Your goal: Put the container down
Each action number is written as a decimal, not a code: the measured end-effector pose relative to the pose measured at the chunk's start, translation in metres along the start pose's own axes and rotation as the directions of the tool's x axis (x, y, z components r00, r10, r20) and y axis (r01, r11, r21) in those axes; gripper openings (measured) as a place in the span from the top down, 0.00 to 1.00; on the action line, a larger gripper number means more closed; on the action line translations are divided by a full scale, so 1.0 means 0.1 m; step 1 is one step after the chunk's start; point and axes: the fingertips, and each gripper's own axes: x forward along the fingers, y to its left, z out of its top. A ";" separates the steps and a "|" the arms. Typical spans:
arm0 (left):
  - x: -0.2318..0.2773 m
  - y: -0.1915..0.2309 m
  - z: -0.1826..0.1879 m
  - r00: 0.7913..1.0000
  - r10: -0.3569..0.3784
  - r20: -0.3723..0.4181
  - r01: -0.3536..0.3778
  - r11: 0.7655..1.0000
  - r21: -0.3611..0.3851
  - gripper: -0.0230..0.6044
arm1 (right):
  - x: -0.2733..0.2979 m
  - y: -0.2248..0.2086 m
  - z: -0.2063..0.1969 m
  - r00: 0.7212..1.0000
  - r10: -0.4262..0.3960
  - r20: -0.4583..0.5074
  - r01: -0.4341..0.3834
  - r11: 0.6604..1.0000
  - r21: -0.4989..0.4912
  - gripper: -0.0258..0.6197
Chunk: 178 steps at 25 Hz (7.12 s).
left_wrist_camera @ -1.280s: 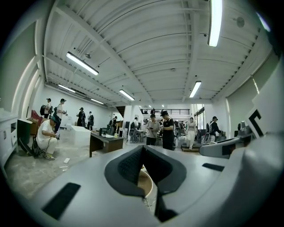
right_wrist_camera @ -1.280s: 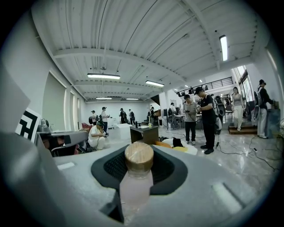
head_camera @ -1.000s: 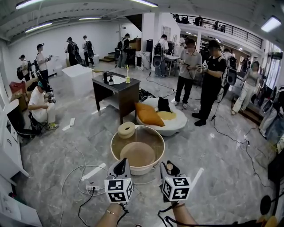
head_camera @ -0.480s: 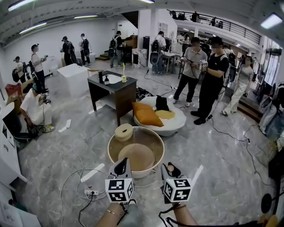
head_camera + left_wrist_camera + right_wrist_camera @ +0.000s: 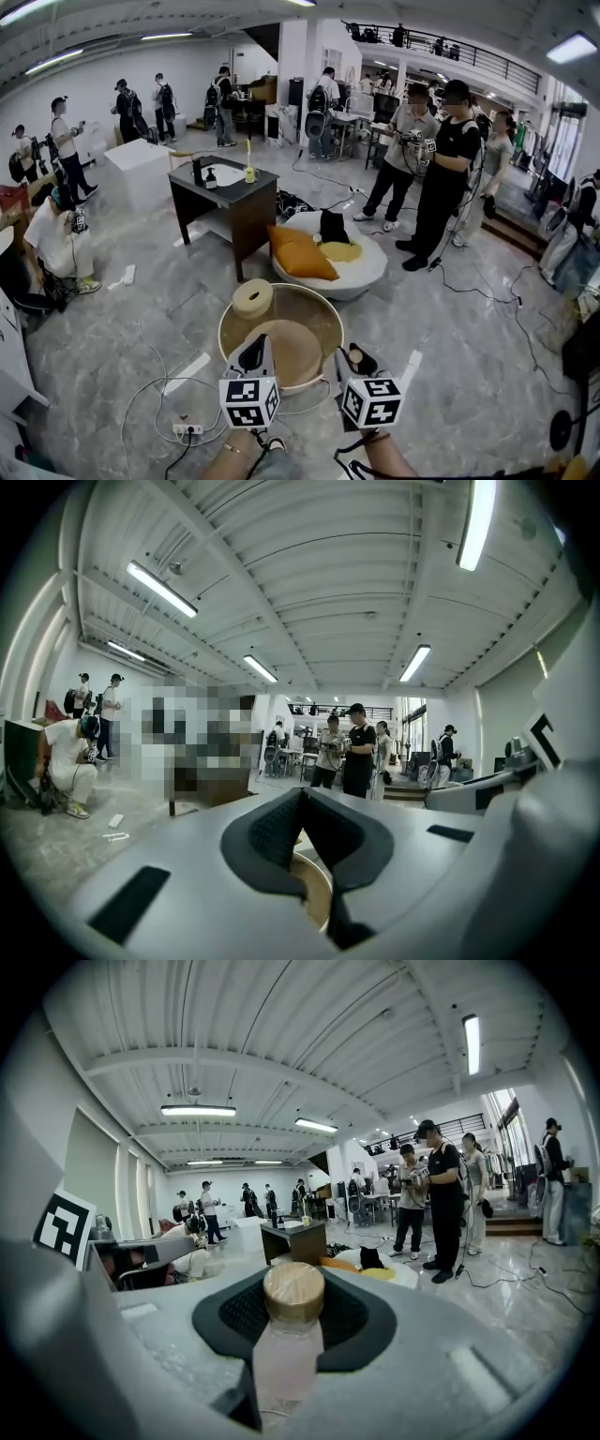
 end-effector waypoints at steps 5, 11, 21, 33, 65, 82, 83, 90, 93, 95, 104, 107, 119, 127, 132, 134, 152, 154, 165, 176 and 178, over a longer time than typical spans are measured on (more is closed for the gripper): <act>0.42 0.21 0.13 1.000 -0.014 0.001 0.014 1.000 -0.004 0.96 | 0.44 0.01 0.21 1.000 0.003 0.005 -0.003 1.000 -0.006 0.77; 0.89 0.53 0.16 1.000 -0.012 -0.007 0.012 1.000 -0.002 0.96 | 0.99 0.01 0.32 1.000 0.007 0.002 -0.007 1.000 -0.010 0.77; 1.41 0.86 0.05 0.999 -0.002 -0.040 -0.001 0.998 -0.064 0.96 | 1.53 0.02 0.46 1.000 0.009 -0.009 -0.009 1.000 -0.005 0.77; 1.80 1.06 -0.23 0.993 0.043 -0.109 -0.052 0.995 -0.084 0.96 | 2.05 -0.24 0.37 0.998 0.015 -0.065 -0.018 0.999 -0.043 0.77; 2.50 0.66 -1.61 0.944 -0.052 -0.325 0.016 0.994 -0.113 0.96 | 2.58 -1.15 -0.64 0.976 -0.049 -0.210 0.063 0.996 0.063 0.77; 2.44 0.91 -2.92 0.906 -0.015 -0.422 -0.042 0.991 -0.125 0.96 | 2.80 -1.35 -2.04 0.947 -0.053 -0.316 0.090 0.990 0.104 0.77; 2.43 0.92 -2.99 0.904 -0.012 -0.427 -0.046 0.991 -0.125 0.96 | 2.82 -1.35 -2.11 0.946 -0.052 -0.321 0.089 0.991 0.102 0.78; 2.42 0.97 -3.39 0.894 -0.006 -0.449 -0.057 0.990 -0.128 0.96 | 2.87 -1.36 -2.55 0.934 -0.042 -0.354 0.083 0.992 0.100 0.78; 2.40 0.98 -3.48 0.891 -0.006 -0.454 -0.058 0.990 -0.128 0.96 | 2.85 -1.35 -2.68 0.928 -0.042 -0.370 0.088 0.990 0.107 0.77; 2.40 1.00 -3.52 0.889 -0.005 -0.457 -0.061 0.990 -0.128 0.96 | 2.86 -1.35 -2.74 0.925 -0.043 -0.377 0.091 0.989 0.112 0.77; 2.38 1.00 -3.62 0.878 -0.004 -0.478 -0.069 0.988 -0.135 0.96 | 2.93 -1.35 -2.87 0.915 -0.040 -0.401 0.089 0.990 0.105 0.77; 2.39 1.01 -3.65 0.877 -0.001 -0.481 -0.075 0.988 -0.138 0.96 | 2.98 -1.39 -2.92 0.913 -0.048 -0.405 0.094 0.991 0.093 0.77; 2.44 1.04 -3.77 0.873 0.024 -0.486 -0.104 0.985 -0.138 0.96 | 3.25 -1.61 -3.05 0.908 -0.063 -0.415 0.105 0.991 0.079 0.77; 2.47 1.05 -3.86 0.868 0.026 -0.496 -0.125 0.978 -0.167 0.96 | 3.48 -1.72 -3.14 0.903 -0.062 -0.424 0.096 0.994 0.058 0.78; 2.51 1.10 -3.92 0.864 0.037 -0.503 -0.135 0.978 -0.161 0.96 | 3.64 -1.77 -3.21 0.901 -0.060 -0.431 0.089 0.995 0.049 0.77; 2.52 1.14 -3.92 0.863 0.045 -0.503 -0.142 0.978 -0.155 0.96 | 3.70 -1.79 -3.25 0.898 -0.060 -0.435 0.088 0.995 0.045 0.77; 2.53 1.31 -4.01 0.851 0.090 -0.518 -0.203 0.965 -0.167 0.96 | 4.09 -1.84 -3.45 0.878 -0.041 -0.478 0.051 0.999 0.009 0.77; 2.54 1.30 -4.01 0.850 0.092 -0.519 -0.204 0.965 -0.163 0.96 | 4.12 -1.85 -3.47 0.874 -0.039 -0.485 0.048 0.999 0.006 0.77; 2.58 1.30 -4.07 0.845 0.101 -0.525 -0.216 0.963 -0.162 0.96 | 4.24 -1.82 -3.63 0.855 -0.020 -0.519 0.016 1.000 -0.011 0.77; 2.61 1.30 -4.10 0.846 0.099 -0.524 -0.218 0.961 -0.169 0.96 | 4.27 -1.78 -3.67 0.854 -0.012 -0.521 -0.001 1.000 -0.025 0.78; 2.60 1.31 -4.10 0.845 0.099 -0.526 -0.217 0.962 -0.168 0.96 | 4.28 -1.77 -3.67 0.855 -0.012 -0.518 -0.002 1.000 -0.027 0.78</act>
